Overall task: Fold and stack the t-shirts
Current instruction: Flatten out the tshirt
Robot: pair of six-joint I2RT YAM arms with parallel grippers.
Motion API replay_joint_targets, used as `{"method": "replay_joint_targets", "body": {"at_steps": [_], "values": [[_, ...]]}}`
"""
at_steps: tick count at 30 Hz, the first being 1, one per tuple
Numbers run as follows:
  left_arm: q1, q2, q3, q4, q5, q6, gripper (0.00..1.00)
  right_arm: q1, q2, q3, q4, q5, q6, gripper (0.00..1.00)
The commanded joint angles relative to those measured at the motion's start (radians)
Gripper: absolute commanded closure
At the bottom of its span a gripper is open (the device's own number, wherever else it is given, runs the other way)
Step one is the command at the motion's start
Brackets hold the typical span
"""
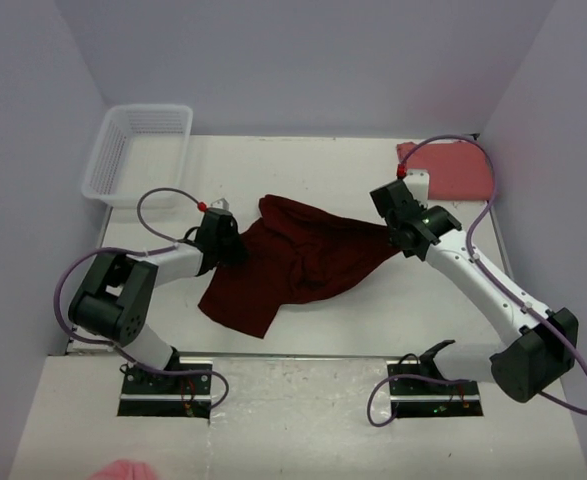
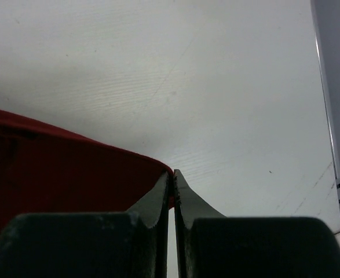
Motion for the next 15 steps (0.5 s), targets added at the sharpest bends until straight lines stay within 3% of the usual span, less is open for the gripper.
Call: {"method": "replay_joint_targets", "body": {"at_steps": [1,6,10,15], "values": [[0.003,-0.028,0.027,-0.027,-0.049,0.054,0.9,-0.032,0.013,0.032,0.061,-0.03,-0.042,1.0],[-0.011,-0.268,-0.062,-0.12,-0.234,0.07,0.48,-0.11,0.018,0.031,0.068,-0.05,-0.037,1.0],[-0.011,-0.412,-0.041,-0.245,-0.241,0.104,0.42,-0.132,0.018,0.039,0.074,-0.063,-0.033,1.0],[-0.018,-0.538,-0.093,-0.365,-0.205,0.025,0.36,-0.134,0.012,0.055,0.075,-0.072,-0.04,1.0]]}}
